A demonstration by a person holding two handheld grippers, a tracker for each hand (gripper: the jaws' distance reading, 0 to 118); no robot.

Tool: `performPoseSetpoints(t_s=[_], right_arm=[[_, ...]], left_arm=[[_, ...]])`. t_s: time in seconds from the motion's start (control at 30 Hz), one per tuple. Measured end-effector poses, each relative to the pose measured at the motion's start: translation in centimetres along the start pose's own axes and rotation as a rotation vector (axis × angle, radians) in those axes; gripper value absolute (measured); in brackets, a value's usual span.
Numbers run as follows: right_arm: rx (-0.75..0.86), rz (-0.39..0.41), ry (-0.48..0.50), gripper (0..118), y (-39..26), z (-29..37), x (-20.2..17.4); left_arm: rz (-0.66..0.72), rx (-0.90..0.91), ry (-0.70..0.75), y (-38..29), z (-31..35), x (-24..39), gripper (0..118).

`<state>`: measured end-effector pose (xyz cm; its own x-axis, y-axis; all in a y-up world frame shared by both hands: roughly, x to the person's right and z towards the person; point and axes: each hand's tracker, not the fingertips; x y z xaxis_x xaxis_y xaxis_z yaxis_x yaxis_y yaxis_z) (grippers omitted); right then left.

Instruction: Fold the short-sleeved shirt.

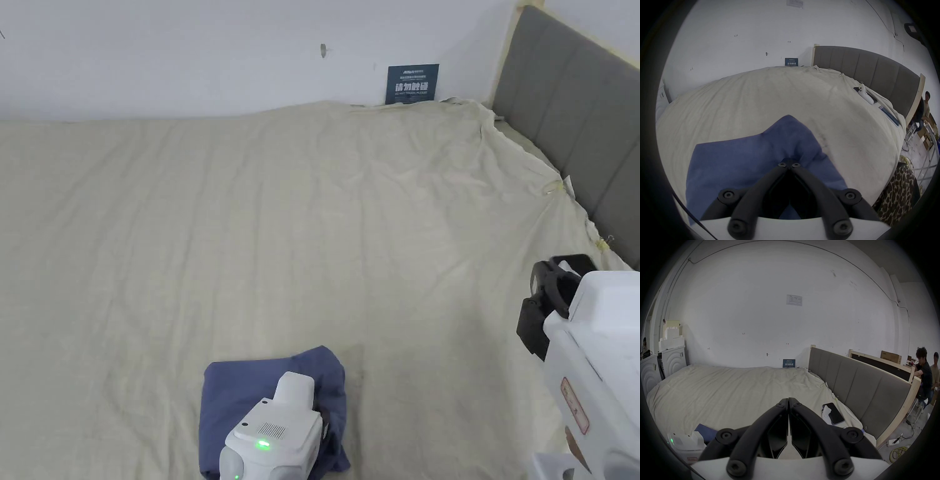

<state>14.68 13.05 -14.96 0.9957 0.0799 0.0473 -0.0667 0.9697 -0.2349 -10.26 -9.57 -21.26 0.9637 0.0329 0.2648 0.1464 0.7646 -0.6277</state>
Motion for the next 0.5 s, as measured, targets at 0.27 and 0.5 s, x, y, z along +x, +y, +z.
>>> performPoseSetpoints(t_s=[0.27,0.5], right_arm=[[-0.009,-0.005,-0.014,0,-0.3,-0.4,0.6],[0.008,-0.007,-0.004,0,0.2,0.1,0.0]], left_arm=[[-0.072,0.022,-0.011,-0.1,0.0,2.3,0],[-0.064,0.091,-0.103,1.4,2.4,2.7,0]])
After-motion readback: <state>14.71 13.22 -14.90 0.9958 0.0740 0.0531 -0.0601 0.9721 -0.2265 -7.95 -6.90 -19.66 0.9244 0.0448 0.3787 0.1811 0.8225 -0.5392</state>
